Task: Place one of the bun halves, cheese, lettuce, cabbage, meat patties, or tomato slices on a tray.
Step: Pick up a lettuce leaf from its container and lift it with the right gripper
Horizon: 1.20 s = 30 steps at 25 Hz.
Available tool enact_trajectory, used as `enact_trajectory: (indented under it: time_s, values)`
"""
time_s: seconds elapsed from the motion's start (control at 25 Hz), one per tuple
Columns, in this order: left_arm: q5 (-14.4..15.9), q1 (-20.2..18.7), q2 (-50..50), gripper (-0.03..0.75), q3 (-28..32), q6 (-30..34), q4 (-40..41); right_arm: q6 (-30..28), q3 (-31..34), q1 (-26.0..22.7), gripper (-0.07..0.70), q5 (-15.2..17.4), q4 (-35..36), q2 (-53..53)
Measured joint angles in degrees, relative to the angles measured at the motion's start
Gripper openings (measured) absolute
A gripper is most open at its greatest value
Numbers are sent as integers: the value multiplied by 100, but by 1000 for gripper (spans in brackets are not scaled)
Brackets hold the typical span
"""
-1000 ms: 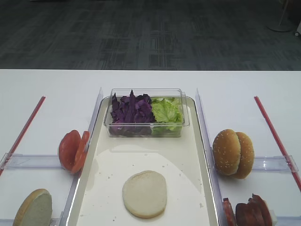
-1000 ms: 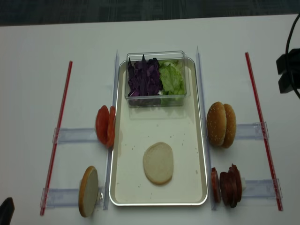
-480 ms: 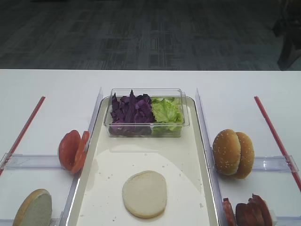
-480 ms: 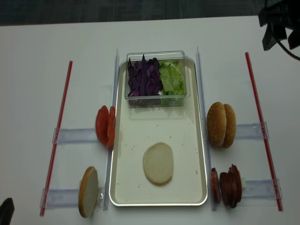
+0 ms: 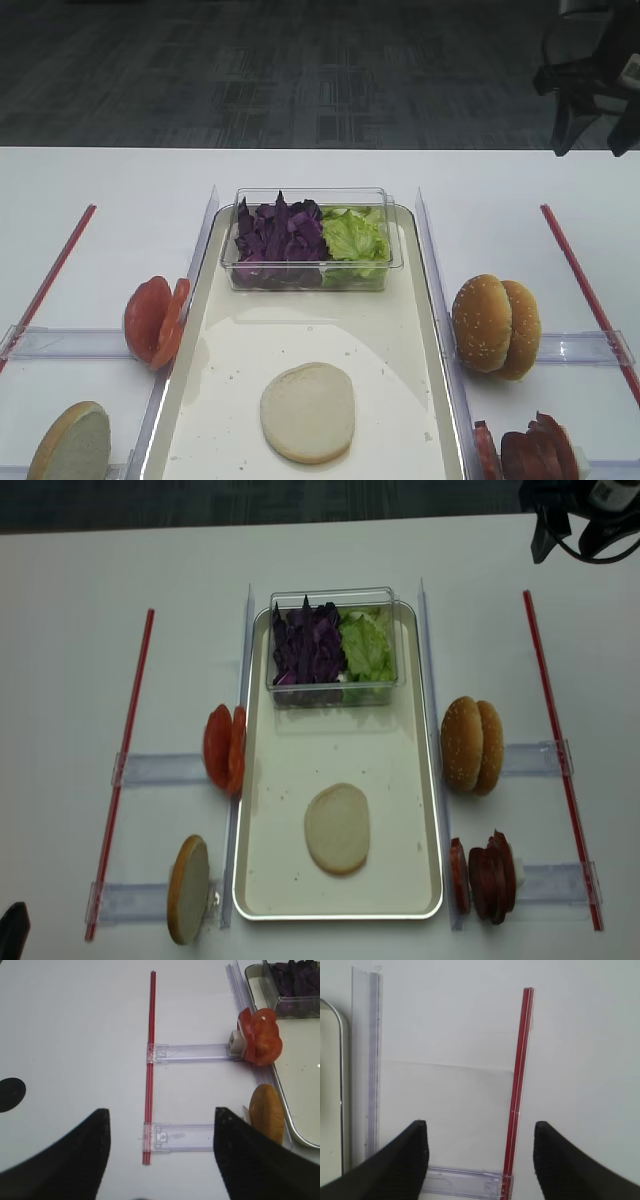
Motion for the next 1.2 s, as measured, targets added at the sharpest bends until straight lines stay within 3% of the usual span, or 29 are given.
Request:
enact_trajectory:
  time_s: [0.36,0.92,1.2]
  values:
    - [0,0,0,424,0,0,0,-93,-207,108,481,-18,135,447]
    - [0,0,0,424,0,-32,38,122,-221,1729,435,-353,116,504]
    - [0,0,0,424,0,-66,51,247,-889,2378,435,-83,160,1187]
